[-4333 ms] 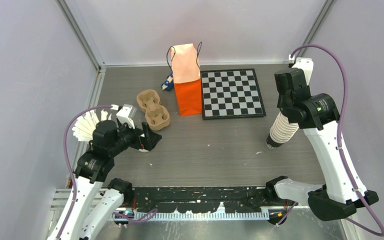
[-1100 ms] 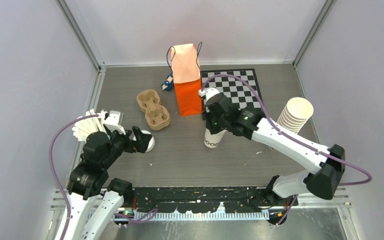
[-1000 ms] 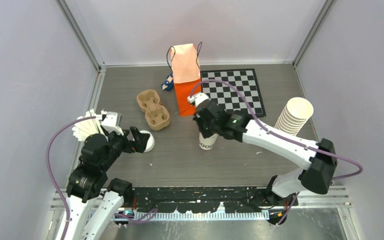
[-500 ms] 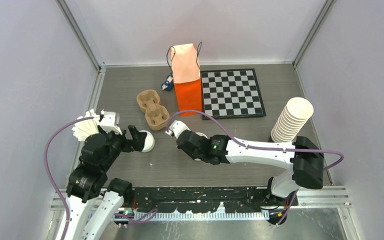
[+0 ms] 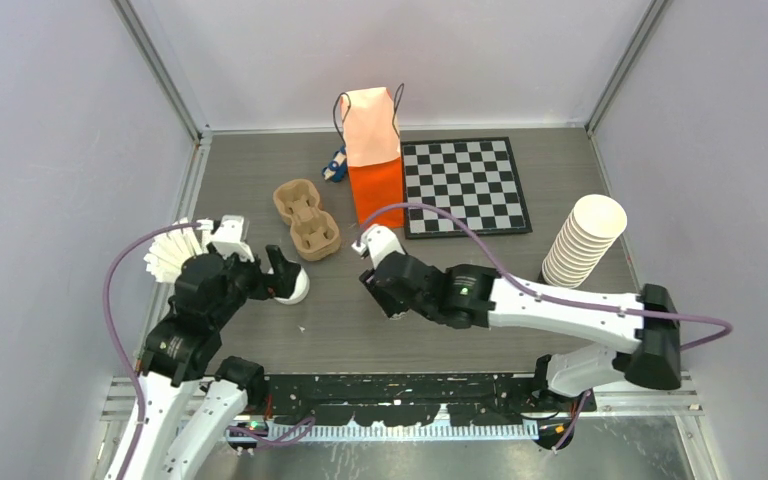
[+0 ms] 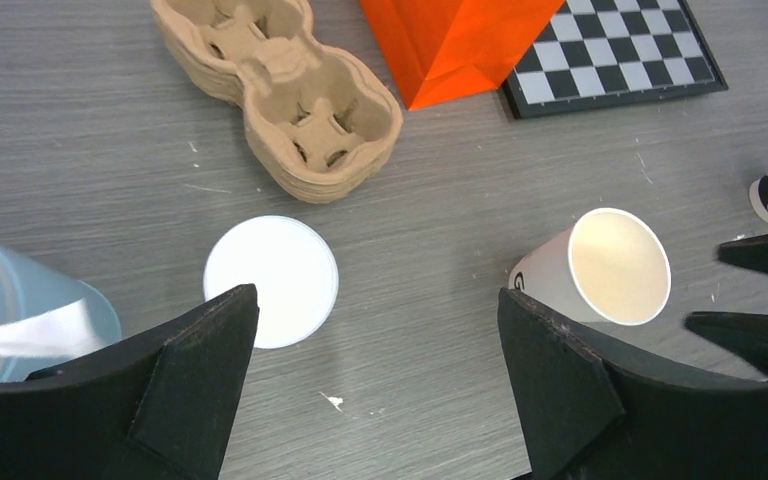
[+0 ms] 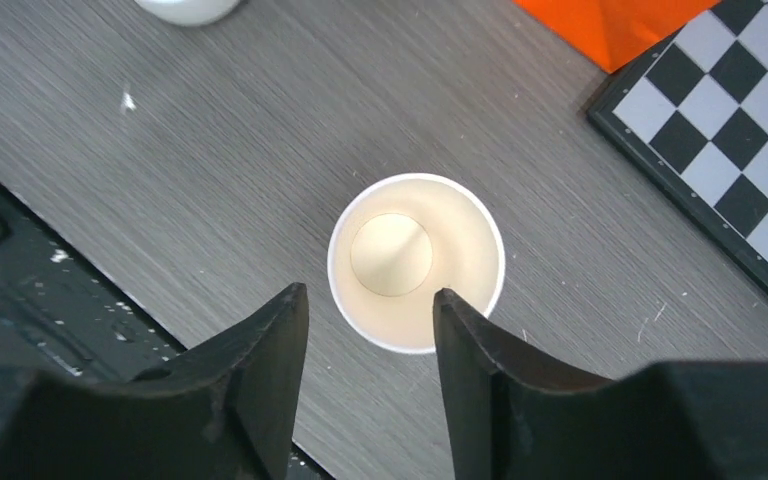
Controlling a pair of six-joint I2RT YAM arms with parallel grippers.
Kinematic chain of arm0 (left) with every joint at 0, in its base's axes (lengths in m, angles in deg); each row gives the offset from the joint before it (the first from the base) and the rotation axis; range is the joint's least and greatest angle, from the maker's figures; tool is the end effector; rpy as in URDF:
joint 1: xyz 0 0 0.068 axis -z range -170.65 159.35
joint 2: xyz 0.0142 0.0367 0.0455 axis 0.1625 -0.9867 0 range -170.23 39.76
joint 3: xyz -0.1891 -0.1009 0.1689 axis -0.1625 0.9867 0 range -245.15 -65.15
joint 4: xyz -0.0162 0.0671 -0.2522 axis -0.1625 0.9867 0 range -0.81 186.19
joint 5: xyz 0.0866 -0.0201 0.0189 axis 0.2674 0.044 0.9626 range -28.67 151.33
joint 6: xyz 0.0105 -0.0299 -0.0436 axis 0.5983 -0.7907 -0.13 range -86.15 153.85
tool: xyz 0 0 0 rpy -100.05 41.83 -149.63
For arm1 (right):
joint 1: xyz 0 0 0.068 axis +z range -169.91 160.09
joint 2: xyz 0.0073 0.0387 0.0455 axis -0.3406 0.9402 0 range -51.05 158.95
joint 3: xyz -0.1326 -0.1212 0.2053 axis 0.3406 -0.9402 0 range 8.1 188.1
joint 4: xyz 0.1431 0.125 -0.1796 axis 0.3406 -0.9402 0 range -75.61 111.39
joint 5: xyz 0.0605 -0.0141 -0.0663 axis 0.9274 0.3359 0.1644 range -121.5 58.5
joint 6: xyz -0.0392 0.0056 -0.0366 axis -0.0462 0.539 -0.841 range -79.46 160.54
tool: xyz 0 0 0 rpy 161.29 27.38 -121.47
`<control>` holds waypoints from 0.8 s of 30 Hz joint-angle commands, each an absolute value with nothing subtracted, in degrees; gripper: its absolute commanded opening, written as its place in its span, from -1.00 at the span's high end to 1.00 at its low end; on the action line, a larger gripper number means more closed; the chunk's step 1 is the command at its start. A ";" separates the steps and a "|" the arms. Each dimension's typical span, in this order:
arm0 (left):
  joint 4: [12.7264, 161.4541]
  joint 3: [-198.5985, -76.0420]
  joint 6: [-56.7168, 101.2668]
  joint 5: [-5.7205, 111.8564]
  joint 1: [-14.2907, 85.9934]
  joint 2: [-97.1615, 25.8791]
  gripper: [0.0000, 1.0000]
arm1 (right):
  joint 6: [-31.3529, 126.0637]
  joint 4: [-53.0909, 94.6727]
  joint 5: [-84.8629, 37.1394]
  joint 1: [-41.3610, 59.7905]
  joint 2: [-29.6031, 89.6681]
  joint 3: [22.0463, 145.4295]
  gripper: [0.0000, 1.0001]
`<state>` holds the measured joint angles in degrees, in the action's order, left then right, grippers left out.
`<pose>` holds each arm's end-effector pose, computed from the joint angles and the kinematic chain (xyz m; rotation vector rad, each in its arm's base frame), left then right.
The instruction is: Pack the takeout coffee
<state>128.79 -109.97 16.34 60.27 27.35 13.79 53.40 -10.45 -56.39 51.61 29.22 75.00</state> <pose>0.0926 -0.0307 0.3262 0.0208 1.9570 -0.4293 0.1100 0.2822 0.2999 -0.9336 2.0839 0.2575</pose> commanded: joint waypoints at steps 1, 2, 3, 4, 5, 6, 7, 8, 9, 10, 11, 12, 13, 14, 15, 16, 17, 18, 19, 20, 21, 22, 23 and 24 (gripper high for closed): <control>125.90 -111.50 16.45 55.02 27.37 8.02 -0.79 | 59.26 -13.19 -58.92 51.96 20.88 77.39 -0.14; 126.08 -112.31 16.23 54.00 27.37 5.28 -0.75 | 59.87 -13.50 -59.00 51.97 19.16 76.99 -0.23; 126.52 -113.18 16.00 53.15 27.37 3.26 -0.72 | 60.44 -13.73 -58.93 51.95 17.71 76.55 -0.32; 127.26 -114.22 15.75 52.64 27.37 0.79 -0.68 | 60.87 -13.68 -58.84 51.95 15.41 75.66 -0.39; 128.15 -115.41 15.50 52.52 27.37 -1.66 -0.64 | 61.15 -13.37 -58.61 51.96 13.68 74.95 -0.45; 129.21 -116.71 15.17 52.66 27.37 -4.10 -0.61 | 61.32 -12.93 -58.49 51.96 12.13 74.28 -0.49; 130.20 -117.96 14.69 53.01 27.38 -6.52 -0.56 | 61.44 -12.38 -58.28 51.94 10.52 73.67 -0.53; 131.12 -119.04 13.89 53.22 27.44 -8.89 -0.52 | 61.37 -11.85 -58.24 51.97 9.20 73.14 -0.57; 131.91 -119.96 12.89 53.02 27.45 -11.23 -0.47 | 61.25 -11.42 -58.27 51.98 7.88 72.66 -0.58; 132.39 -120.49 11.76 51.91 27.46 -13.13 -0.41 | 60.89 -11.26 -58.38 51.98 6.82 72.24 -0.58; 132.05 -120.46 11.03 50.76 27.50 -14.80 -0.34 | 60.26 -11.35 -58.43 51.98 5.91 72.00 -0.59; 131.55 -120.06 10.22 50.46 27.54 -16.15 -0.29 | 59.56 -11.76 -58.57 51.98 5.15 71.97 -0.58; 130.85 -119.55 9.59 50.98 27.64 -17.12 -0.25 | 59.04 -12.55 -58.99 51.97 4.59 72.23 -0.59; 130.27 -119.04 9.07 52.29 27.63 -17.87 -0.20 | 58.69 -13.53 -59.53 51.95 4.17 72.79 -0.58; 129.79 -118.50 8.52 54.29 27.64 -18.35 -0.18 | 58.45 -14.51 -60.09 51.98 3.88 73.41 -0.58; 129.03 -117.79 7.97 56.20 27.63 -18.67 -0.13 | 58.31 -15.18 -60.36 51.98 3.51 73.97 -0.59; 127.98 -117.04 7.22 57.90 27.63 -18.82 -0.08 | 58.20 -15.59 -60.30 51.91 3.14 74.42 -0.59; 127.02 -116.47 6.63 59.15 27.63 -19.13 -0.03 | 58.13 -15.76 -59.90 51.93 2.82 74.65 -0.59; 126.12 -115.86 6.07 60.30 27.63 -19.39 0.02 | 58.08 -15.74 -59.11 51.94 2.49 74.72 -0.59; 125.18 -115.00 5.48 60.82 27.63 -19.65 0.06 | 58.04 -15.66 -58.19 51.96 2.13 74.66 -0.59; 124.17 -114.17 4.97 61.80 27.63 -19.96 0.11 | 57.99 -15.54 -57.71 51.98 1.91 74.52 -0.58; 123.21 -113.41 4.61 62.95 27.63 -20.29 0.14 | 57.90 -15.43 -57.36 51.98 1.87 74.40 -0.59; 122.16 -112.88 4.50 63.33 27.63 -20.82 0.16 | 57.78 -15.44 -57.27 51.98 1.91 74.31 -0.59; 121.69 -112.41 4.35 63.86 27.70 -21.44 0.17 | 57.63 -15.44 -57.32 51.98 2.08 74.29 -0.59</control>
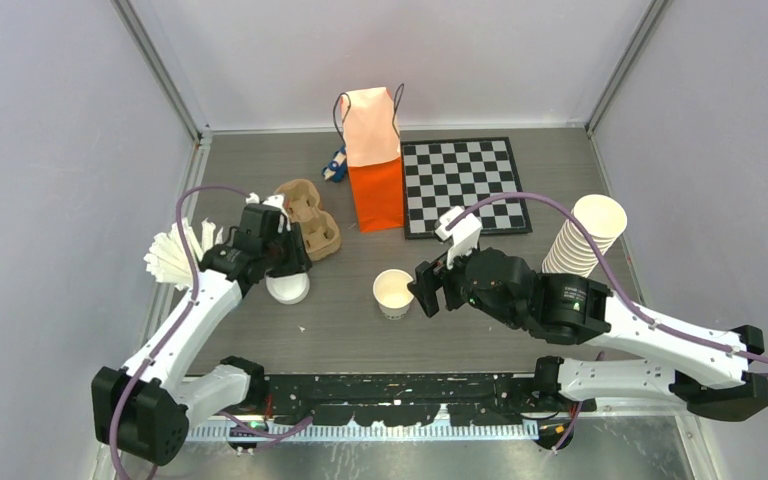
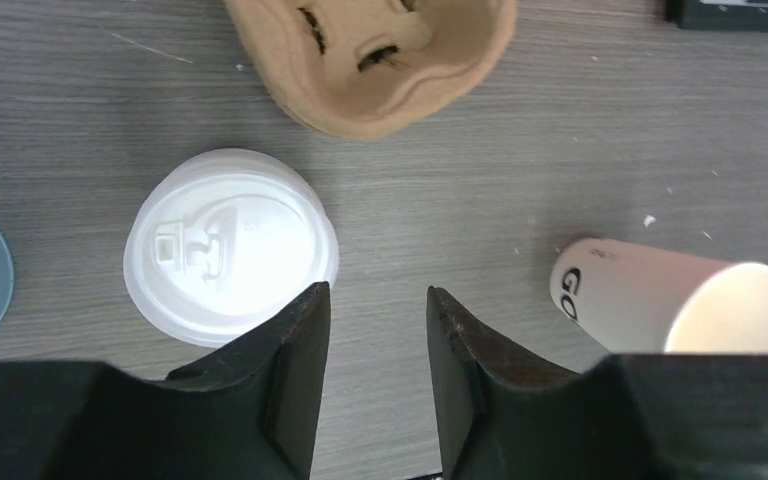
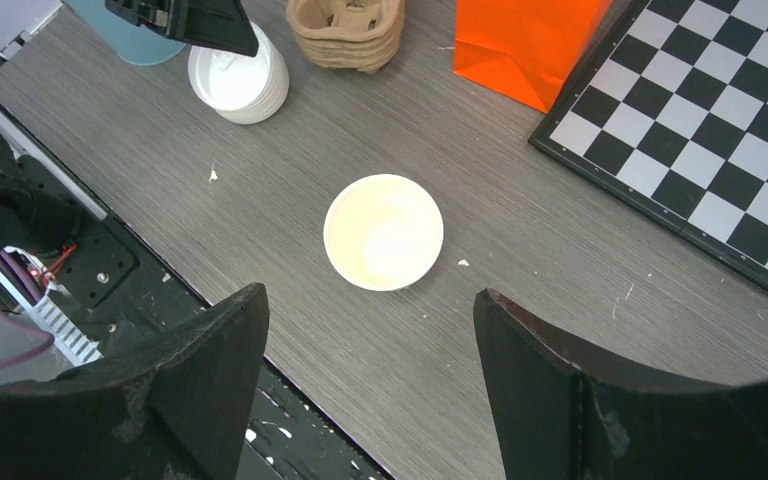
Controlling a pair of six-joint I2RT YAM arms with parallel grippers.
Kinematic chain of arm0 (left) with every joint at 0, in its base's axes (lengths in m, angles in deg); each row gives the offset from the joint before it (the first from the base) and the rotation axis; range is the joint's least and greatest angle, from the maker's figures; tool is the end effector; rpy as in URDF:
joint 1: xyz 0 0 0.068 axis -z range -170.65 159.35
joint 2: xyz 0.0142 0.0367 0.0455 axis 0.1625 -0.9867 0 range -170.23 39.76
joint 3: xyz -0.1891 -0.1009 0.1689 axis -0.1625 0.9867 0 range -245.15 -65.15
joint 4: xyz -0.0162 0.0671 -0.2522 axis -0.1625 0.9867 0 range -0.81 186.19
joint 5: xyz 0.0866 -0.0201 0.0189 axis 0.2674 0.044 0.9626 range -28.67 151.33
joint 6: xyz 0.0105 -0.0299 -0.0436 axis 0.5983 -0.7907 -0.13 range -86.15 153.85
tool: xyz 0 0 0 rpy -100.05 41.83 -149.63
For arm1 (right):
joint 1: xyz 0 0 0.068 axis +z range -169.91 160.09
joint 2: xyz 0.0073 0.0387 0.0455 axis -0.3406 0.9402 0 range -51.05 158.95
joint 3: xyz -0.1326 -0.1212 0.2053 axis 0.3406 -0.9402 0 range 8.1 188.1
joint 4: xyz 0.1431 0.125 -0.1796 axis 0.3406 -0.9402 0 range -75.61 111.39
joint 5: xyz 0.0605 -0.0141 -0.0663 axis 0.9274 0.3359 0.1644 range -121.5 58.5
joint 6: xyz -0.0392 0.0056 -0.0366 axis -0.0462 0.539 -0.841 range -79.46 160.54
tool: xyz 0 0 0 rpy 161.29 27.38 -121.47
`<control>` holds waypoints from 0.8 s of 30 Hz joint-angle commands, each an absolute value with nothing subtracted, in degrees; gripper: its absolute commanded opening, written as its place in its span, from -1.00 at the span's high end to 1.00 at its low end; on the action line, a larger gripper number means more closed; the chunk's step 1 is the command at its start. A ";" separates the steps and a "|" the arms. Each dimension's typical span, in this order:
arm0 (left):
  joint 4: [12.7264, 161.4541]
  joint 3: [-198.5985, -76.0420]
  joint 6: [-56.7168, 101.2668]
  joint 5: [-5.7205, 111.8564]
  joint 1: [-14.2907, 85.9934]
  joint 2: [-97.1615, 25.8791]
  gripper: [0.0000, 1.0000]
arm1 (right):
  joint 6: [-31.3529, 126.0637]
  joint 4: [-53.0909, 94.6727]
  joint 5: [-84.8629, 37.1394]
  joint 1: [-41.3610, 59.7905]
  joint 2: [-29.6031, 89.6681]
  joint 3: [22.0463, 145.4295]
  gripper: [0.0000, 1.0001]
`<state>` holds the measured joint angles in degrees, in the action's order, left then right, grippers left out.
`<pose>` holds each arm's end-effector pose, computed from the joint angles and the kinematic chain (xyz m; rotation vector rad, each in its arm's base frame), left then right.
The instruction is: Pack the takeout coffee
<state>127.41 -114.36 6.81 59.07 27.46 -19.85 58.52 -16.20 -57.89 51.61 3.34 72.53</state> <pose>0.1998 -0.0668 0.2738 -0.1733 2.4534 -0.4014 0.0755 0.1761 0.3809 -0.6526 1.9301 0.5251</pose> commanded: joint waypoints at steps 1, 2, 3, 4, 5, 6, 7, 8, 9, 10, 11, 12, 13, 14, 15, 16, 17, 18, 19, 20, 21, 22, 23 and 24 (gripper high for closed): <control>121.22 -112.14 4.40 64.11 27.64 -22.22 0.17 | 57.59 -15.52 -57.36 51.98 2.31 74.22 -0.58; 120.75 -111.90 4.43 64.18 27.63 -22.99 0.17 | 57.55 -15.65 -57.19 51.92 2.49 74.13 -0.59; 120.20 -111.60 4.45 64.52 27.63 -23.84 0.18 | 57.51 -15.82 -56.81 51.97 2.68 74.07 -0.59; 119.62 -111.37 4.42 65.21 27.63 -24.46 0.20 | 57.44 -15.99 -56.64 51.94 2.88 74.01 -0.59; 119.23 -111.18 4.41 65.87 27.63 -25.43 0.25 | 57.48 -16.19 -56.61 51.93 2.96 73.94 -0.59; 118.67 -111.02 4.43 66.35 27.68 -26.10 0.28 | 57.49 -16.41 -56.58 51.97 2.90 73.94 -0.59; 117.60 -110.76 4.41 66.49 27.64 -26.67 0.30 | 57.50 -16.61 -56.59 51.90 2.71 73.86 -0.58; 116.13 -110.32 4.49 66.15 27.63 -27.06 0.32 | 57.50 -16.78 -56.70 51.96 2.43 73.78 -0.59; 114.55 -109.74 4.57 65.75 27.63 -27.53 0.32 | 57.50 -16.77 -56.94 51.94 2.08 73.50 -0.59; 113.47 -109.64 4.66 65.57 27.68 -27.93 0.34 | 57.56 -16.60 -57.29 51.94 1.46 73.04 -0.58; 113.20 -109.63 4.71 65.74 27.64 -28.44 0.35 | 57.63 -16.36 -57.47 51.98 0.94 72.55 -0.59; 113.11 -109.58 4.76 65.92 27.63 -28.89 0.36 | 57.65 -16.13 -57.51 51.96 0.49 72.12 -0.59; 112.89 -109.43 4.76 66.14 27.63 -29.44 0.36 | 57.74 -16.11 -57.40 51.92 0.20 71.83 -0.59; 112.69 -109.26 4.81 66.27 27.63 -29.90 0.36 | 57.76 -16.18 -57.43 51.93 -0.07 71.68 -0.59; 112.55 -109.07 4.77 66.47 27.66 -30.38 0.36 | 57.84 -16.41 -57.54 51.91 -0.27 71.60 -0.59; 112.54 -108.95 4.81 66.73 27.66 -30.91 0.36 | 57.85 -16.55 -57.78 51.91 -0.49 71.49 -0.58; 112.39 -108.85 4.73 66.77 27.64 -31.36 0.37 | 57.77 -16.66 -58.11 51.96 -0.63 71.41 -0.59; 112.18 -108.71 4.68 66.67 27.63 -31.68 0.38 | 57.66 -16.71 -58.32 51.95 -0.86 71.34 -0.59; 111.92 -108.60 4.69 66.53 27.63 -31.97 0.40 | 57.56 -16.75 -58.53 51.93 -0.93 71.31 -0.58; 111.81 -108.50 4.76 66.52 27.63 -32.15 0.40 | 57.44 -16.76 -58.63 51.94 -1.02 71.22 -0.59; 111.84 -108.44 4.80 66.75 27.63 -32.35 0.41 | 57.38 -16.76 -58.78 51.93 -1.04 71.21 -0.58; 112.00 -108.40 4.82 67.20 27.66 -32.51 0.41 | 57.30 -16.84 -58.88 51.98 -1.08 71.33 -0.59; 112.27 -108.39 4.83 67.74 27.65 -32.76 0.41 | 57.32 -17.04 -58.94 51.98 -0.98 71.41 -0.59; 112.55 -108.47 4.81 68.12 27.63 -32.96 0.41 | 57.22 -17.24 -59.07 51.94 -0.95 71.53 -0.58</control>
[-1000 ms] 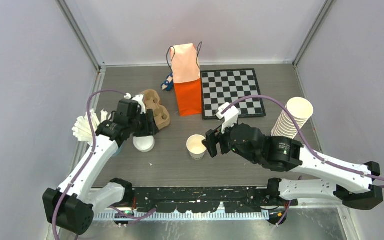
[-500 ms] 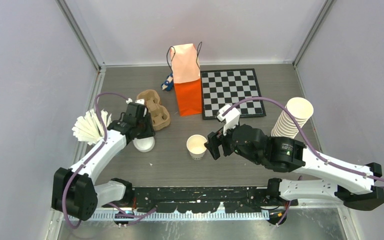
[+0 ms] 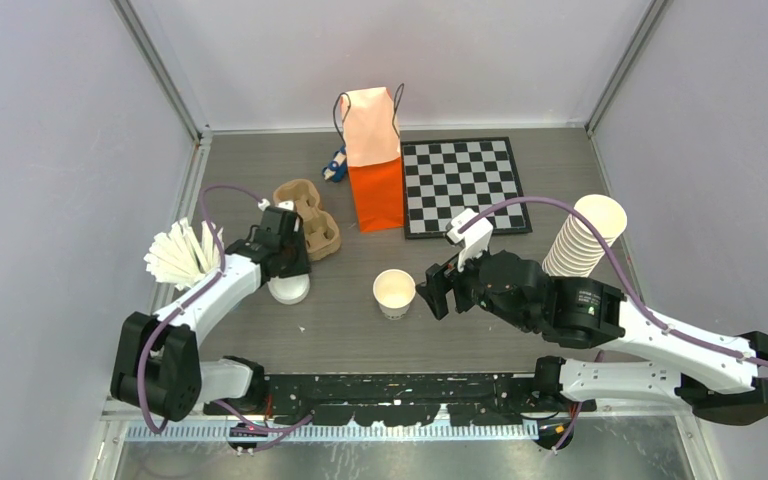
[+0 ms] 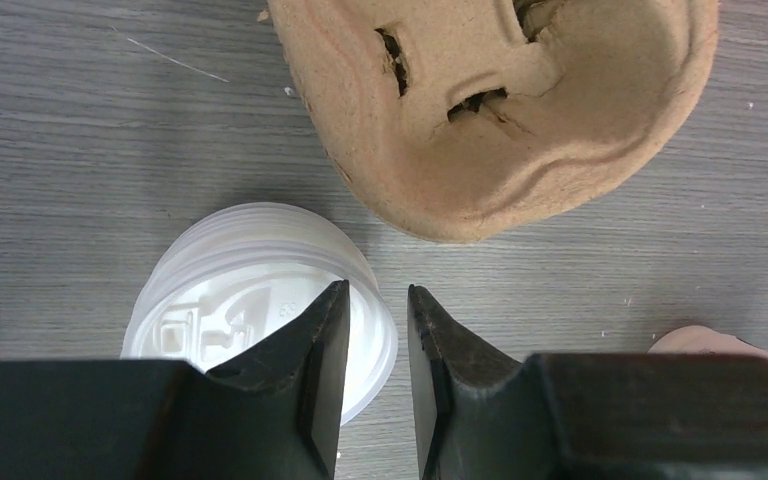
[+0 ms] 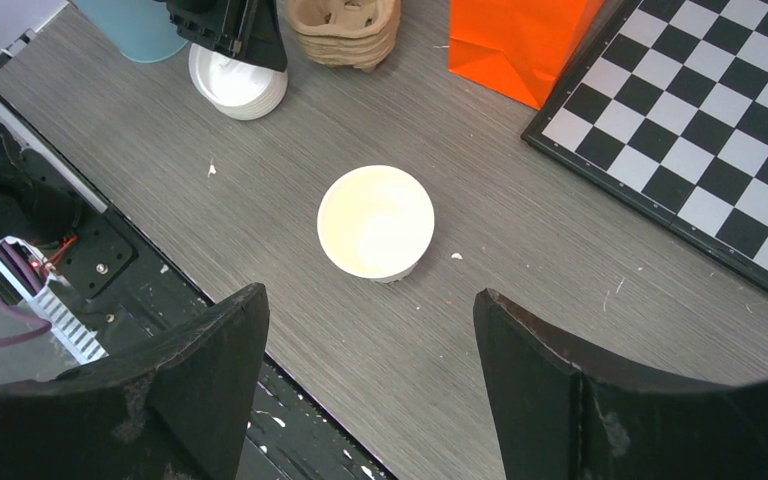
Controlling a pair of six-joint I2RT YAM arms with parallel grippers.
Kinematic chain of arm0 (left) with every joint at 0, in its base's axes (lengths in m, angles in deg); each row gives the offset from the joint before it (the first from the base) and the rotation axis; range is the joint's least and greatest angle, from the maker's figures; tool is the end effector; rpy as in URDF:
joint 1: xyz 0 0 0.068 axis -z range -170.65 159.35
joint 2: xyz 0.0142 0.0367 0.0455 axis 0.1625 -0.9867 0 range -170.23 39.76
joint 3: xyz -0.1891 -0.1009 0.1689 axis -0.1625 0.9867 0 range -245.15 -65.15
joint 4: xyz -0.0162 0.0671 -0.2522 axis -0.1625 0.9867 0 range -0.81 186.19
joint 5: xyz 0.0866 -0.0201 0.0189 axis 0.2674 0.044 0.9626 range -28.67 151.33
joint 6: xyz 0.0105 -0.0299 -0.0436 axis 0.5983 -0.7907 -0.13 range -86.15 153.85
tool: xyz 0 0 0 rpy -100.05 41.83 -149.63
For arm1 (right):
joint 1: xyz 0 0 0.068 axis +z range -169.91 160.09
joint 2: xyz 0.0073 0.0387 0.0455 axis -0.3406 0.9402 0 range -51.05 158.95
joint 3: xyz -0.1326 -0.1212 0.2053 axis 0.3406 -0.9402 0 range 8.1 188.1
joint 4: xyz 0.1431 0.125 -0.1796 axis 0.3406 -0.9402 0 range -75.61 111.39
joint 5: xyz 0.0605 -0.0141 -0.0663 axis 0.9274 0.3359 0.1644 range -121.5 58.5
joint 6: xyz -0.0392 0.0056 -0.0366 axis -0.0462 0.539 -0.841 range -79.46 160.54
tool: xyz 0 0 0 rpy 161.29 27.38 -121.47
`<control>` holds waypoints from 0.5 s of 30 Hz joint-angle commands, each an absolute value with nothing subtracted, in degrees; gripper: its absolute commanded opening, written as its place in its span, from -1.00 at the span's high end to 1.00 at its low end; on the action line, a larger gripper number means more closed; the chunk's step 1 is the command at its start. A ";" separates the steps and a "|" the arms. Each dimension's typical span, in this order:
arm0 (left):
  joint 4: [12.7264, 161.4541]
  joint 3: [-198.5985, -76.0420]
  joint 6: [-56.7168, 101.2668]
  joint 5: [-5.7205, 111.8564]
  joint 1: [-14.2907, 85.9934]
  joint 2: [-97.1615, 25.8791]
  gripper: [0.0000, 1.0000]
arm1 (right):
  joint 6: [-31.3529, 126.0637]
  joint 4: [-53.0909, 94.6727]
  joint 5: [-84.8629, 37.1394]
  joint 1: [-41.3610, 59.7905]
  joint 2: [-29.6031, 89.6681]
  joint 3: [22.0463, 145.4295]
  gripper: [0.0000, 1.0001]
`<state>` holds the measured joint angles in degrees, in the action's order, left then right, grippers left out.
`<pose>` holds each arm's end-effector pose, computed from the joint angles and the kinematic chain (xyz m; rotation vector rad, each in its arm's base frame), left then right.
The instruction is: Pack the takeout coffee
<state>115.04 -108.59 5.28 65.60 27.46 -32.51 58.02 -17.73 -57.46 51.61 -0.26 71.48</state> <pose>0.2351 -0.0740 0.2101 -0.2614 2.5239 -0.2332 0.0699 0.1601 0.3826 -0.6562 1.9158 0.5395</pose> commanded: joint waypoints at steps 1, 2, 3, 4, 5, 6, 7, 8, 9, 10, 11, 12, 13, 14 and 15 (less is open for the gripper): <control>112.76 -108.48 4.73 68.25 27.63 -33.08 0.41 | 57.21 -17.42 -59.33 51.95 -0.87 71.63 -0.59; 112.79 -108.52 4.62 68.28 27.63 -33.14 0.41 | 57.14 -17.51 -59.74 51.93 -0.88 71.72 -0.59; 112.78 -108.49 4.59 68.13 27.63 -33.18 0.41 | 57.08 -17.70 -60.07 51.93 -0.93 71.66 -0.59; 112.75 -108.48 4.53 67.91 27.63 -33.25 0.42 | 57.02 -17.82 -60.62 51.95 -0.90 71.65 -0.58; 112.69 -108.56 4.59 67.58 27.63 -33.27 0.47 | 57.02 -17.89 -60.86 51.98 -0.87 71.65 -0.59; 112.62 -108.64 4.70 67.35 27.63 -33.32 0.50 | 56.95 -18.01 -61.08 51.97 -0.86 71.60 -0.59; 112.67 -108.73 4.94 67.25 27.63 -33.29 0.55 | 56.96 -17.99 -61.17 51.94 -0.84 71.57 -0.59; 112.78 -108.86 5.14 67.03 27.63 -33.27 0.63 | 56.93 -18.01 -61.28 51.98 -0.72 71.58 -0.59; 113.01 -109.10 5.28 66.82 27.63 -33.23 0.68 | 56.87 -17.99 -61.42 51.94 -0.57 71.54 -0.59; 113.42 -109.28 5.40 66.53 27.63 -33.12 0.74 | 56.84 -18.11 -61.52 51.94 -0.40 71.56 -0.59; 113.68 -109.47 5.52 66.09 27.63 -32.91 0.81 | 56.69 -18.08 -61.63 51.91 -0.23 71.63 -0.59; 113.97 -109.67 5.59 65.63 27.63 -32.48 0.88 | 56.57 -18.08 -61.83 51.90 -0.03 71.65 -0.59; 114.30 -109.89 5.70 65.12 27.64 -32.14 0.96 | 56.38 -18.08 -61.98 51.93 0.26 71.65 -0.59; 114.68 -110.07 5.79 64.65 27.63 -31.72 1.00 | 56.18 -18.08 -62.41 51.92 0.59 71.65 -0.59; 115.11 -110.33 5.81 64.26 27.63 -31.35 1.00 | 56.09 -18.10 -62.68 51.97 0.88 71.65 -0.59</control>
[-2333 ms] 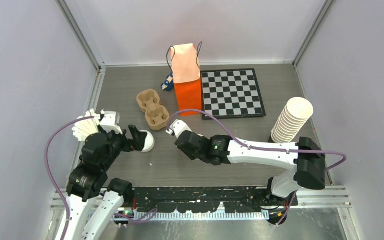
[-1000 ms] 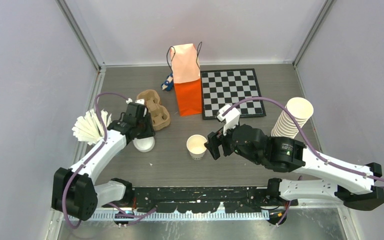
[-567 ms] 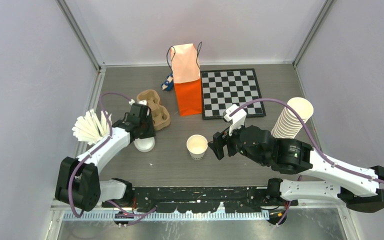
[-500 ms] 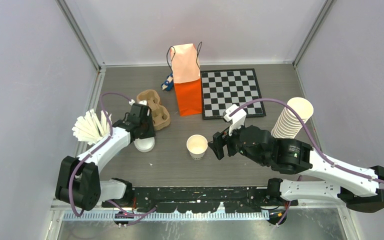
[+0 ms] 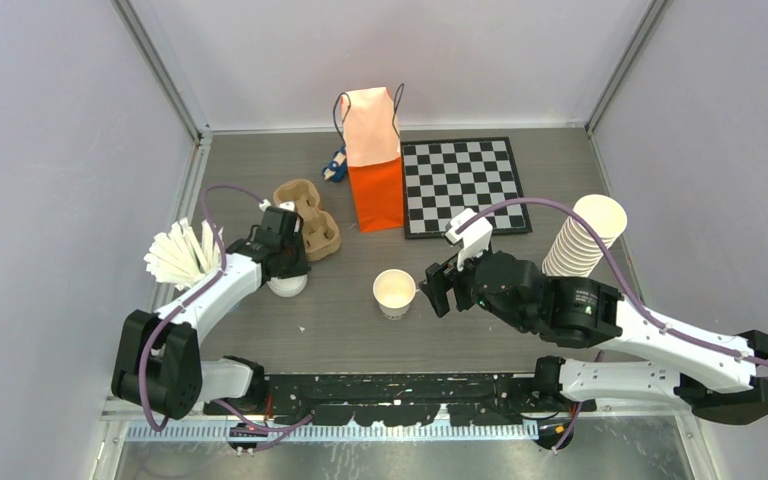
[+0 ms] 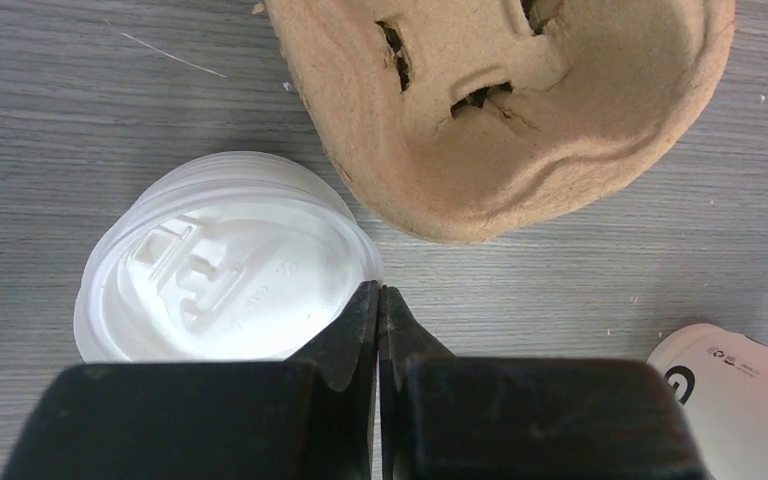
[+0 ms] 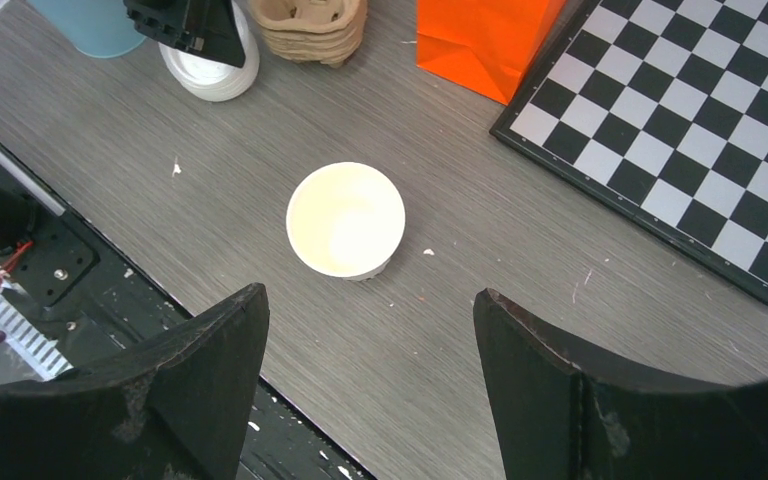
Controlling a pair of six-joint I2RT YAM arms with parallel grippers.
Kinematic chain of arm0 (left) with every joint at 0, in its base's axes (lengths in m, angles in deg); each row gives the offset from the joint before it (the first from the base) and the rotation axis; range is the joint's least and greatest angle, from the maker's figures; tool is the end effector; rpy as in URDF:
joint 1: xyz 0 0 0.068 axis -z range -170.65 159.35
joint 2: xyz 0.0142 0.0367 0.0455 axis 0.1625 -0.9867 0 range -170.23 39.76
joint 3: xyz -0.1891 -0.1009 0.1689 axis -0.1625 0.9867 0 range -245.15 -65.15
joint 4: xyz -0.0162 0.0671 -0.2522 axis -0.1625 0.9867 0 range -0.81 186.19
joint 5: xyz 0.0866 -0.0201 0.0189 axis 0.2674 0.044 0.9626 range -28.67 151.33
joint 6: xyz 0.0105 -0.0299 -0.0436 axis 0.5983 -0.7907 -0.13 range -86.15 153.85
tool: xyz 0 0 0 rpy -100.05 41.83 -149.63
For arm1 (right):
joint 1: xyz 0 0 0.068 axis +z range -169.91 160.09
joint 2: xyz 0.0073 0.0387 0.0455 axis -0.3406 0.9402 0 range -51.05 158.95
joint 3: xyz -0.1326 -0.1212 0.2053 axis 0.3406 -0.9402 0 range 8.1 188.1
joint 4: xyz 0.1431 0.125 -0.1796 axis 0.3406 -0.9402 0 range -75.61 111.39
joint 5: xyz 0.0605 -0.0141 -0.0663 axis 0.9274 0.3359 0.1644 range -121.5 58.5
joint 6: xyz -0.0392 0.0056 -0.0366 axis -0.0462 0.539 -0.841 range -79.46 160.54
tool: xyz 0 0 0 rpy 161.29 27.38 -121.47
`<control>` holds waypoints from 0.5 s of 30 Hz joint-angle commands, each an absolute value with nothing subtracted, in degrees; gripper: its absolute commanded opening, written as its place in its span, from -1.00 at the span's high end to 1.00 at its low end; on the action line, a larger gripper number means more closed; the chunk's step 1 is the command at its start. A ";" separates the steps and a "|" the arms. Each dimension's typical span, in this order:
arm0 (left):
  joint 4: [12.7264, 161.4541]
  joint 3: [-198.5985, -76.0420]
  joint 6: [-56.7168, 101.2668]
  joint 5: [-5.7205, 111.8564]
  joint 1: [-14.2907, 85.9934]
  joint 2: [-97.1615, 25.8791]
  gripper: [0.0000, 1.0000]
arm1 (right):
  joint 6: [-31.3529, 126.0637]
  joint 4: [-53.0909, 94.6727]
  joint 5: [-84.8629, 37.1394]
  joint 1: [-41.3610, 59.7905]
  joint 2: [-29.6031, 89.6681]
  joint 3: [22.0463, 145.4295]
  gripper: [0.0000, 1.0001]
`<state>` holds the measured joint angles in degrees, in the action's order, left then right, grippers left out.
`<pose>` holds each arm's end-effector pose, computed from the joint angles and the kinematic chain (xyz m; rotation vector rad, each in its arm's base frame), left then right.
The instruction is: Pack the takeout coffee
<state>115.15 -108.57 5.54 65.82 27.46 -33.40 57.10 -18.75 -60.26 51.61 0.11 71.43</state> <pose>0.2363 -0.0743 0.2063 -0.2578 2.5401 -0.2185 0.0714 0.1598 0.3800 -0.6500 1.9184 0.4678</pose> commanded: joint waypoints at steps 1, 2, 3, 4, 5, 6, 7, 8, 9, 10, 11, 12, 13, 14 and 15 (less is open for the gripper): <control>115.71 -110.59 5.87 63.93 27.63 -30.96 1.00 | 56.02 -18.08 -62.88 51.97 1.18 71.74 -0.59; 116.26 -110.92 5.95 63.53 27.63 -30.64 1.00 | 55.92 -18.08 -63.02 51.91 1.38 71.78 -0.59; 116.95 -111.44 6.06 62.71 27.63 -30.30 1.00 | 55.84 -18.08 -62.95 51.92 1.68 71.88 -0.59; 117.55 -111.73 6.20 62.42 27.63 -30.03 1.00 | 55.91 -18.08 -62.97 51.97 1.84 71.99 -0.59; 118.12 -112.07 6.33 61.69 27.63 -29.68 1.00 | 55.92 -17.96 -62.97 51.94 1.88 72.00 -0.59; 118.88 -112.43 6.56 61.61 27.63 -29.35 1.00 | 55.92 -17.79 -62.96 51.93 1.86 71.88 -0.59; 119.48 -112.74 6.77 60.80 27.63 -28.99 1.00 | 55.89 -17.63 -62.97 51.98 1.86 71.77 -0.58; 120.11 -113.05 6.94 59.96 27.63 -28.71 1.00 | 55.99 -17.44 -62.93 51.96 1.86 71.67 -0.59; 120.61 -113.25 6.96 59.66 27.63 -28.46 1.00 | 56.05 -17.34 -62.88 51.98 1.88 71.58 -0.59; 121.02 -113.37 7.08 59.40 27.63 -28.18 1.00 | 56.08 -17.22 -62.84 51.93 1.94 71.50 -0.59; 121.45 -113.52 7.25 59.10 27.63 -28.03 1.00 | 56.05 -17.16 -62.80 51.93 2.03 71.55 -0.59; 121.80 -113.64 7.37 59.03 27.63 -27.93 1.00 | 56.09 -17.12 -62.74 51.98 2.11 71.56 -0.58; 122.19 -113.73 7.54 59.04 27.63 -27.91 1.00 | 56.10 -17.11 -62.66 51.95 2.20 71.65 -0.59; 122.63 -113.75 7.64 59.04 27.63 -27.91 1.00 | 56.10 -17.07 -62.63 51.96 2.28 71.65 -0.59; 122.93 -113.79 7.74 59.02 27.63 -27.90 1.00 | 56.17 -16.96 -62.68 51.95 2.38 71.60 -0.58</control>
<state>120.61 -111.56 6.28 60.51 27.46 -29.20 56.53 -19.10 -61.48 51.61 2.23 71.41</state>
